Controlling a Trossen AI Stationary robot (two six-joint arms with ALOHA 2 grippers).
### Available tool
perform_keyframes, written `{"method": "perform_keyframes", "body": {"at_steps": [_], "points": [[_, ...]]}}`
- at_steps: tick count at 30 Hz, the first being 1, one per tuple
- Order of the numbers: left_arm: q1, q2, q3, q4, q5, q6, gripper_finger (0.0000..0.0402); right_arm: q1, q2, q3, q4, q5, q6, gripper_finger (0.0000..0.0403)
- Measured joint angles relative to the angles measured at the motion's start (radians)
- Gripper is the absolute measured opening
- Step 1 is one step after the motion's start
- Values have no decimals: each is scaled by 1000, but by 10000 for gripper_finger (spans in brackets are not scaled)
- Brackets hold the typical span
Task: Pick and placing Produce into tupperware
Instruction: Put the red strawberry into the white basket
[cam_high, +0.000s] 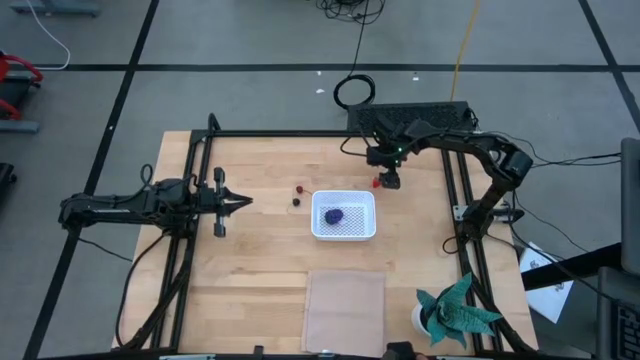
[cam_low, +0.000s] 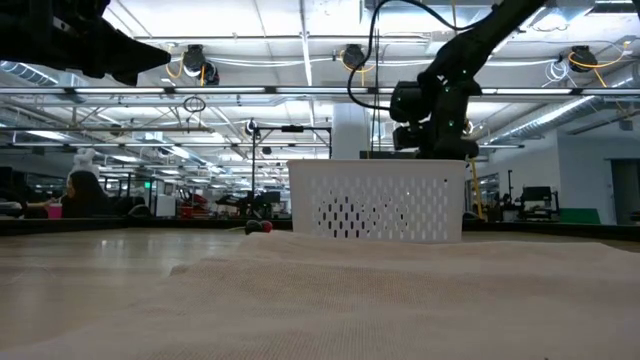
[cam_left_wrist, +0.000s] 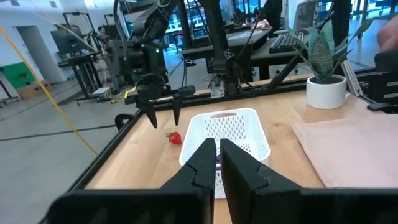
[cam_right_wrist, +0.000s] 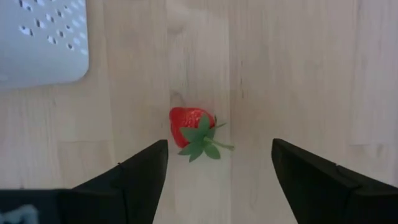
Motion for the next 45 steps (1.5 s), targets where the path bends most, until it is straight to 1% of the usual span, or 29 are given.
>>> {"method": "perform_keyframes", "body": {"at_steps": [4,12,20,29,38,41,45], "points": [[0,0,0,-4,0,7,26,0,0,-31,63,-27,12,279],[0,0,0,-4,0,7,26,0,0,-107,164,-27,38,279],[0,0,0,-4,0,7,26,0,0,-160,218,-28,53,279],[0,0,0,-4,0,7,26,1,0,-232,342,-28,71,279],[0,0,0,-4,0,7,26,2,-2,-263,386,-31,77,278],[0,0,0,-4,0,7,26,2,-2,-268,386,-32,80,266],[0,0,0,-3,0,7,26,2,-2,-269,380,-35,79,228]]}}
